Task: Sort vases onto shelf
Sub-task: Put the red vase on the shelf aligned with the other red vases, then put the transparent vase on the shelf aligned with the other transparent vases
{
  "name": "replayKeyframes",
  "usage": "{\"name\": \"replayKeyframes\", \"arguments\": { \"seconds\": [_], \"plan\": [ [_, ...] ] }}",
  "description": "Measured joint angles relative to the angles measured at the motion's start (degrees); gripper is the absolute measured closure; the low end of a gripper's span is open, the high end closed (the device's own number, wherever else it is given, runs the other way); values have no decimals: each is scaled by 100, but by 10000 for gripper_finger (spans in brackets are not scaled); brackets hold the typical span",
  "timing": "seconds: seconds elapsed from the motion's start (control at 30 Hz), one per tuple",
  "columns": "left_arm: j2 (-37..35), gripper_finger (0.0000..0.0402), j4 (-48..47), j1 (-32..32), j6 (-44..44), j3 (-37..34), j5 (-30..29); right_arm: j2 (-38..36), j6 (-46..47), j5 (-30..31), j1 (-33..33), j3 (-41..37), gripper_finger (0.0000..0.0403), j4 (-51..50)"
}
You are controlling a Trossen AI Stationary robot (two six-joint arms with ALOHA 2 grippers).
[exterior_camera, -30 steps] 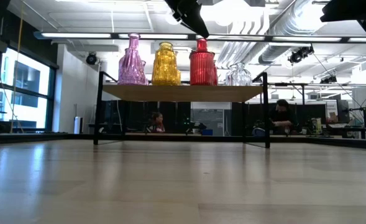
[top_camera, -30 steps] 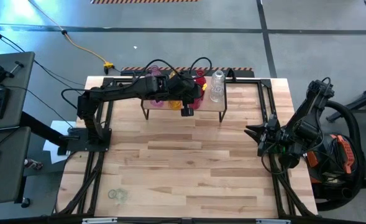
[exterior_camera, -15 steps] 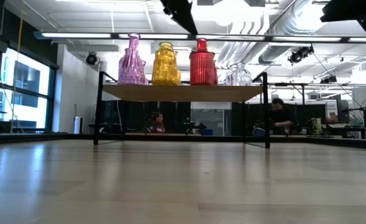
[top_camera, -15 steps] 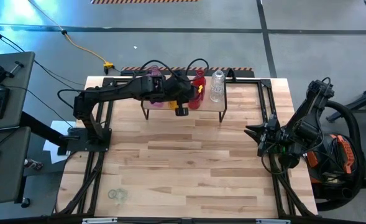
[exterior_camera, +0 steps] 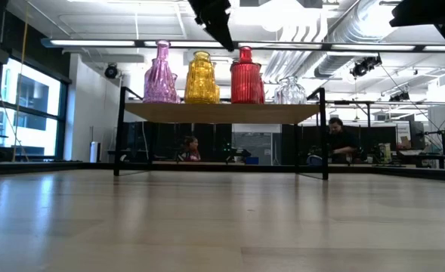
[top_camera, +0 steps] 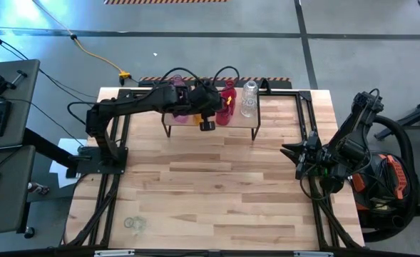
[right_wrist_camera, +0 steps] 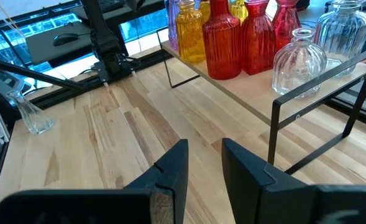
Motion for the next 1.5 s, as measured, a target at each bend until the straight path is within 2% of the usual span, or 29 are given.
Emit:
{"name": "replayKeyframes", "arguments": {
  "seconds": [1.03,1.5],
  "plan": [
    [285,334,373,47,-89,-7,381,0,0,-2,-1,0,322,2],
    [283,334,331,13,-89,-7,301,0,0,-94,1,0,322,0]
  ]
}}
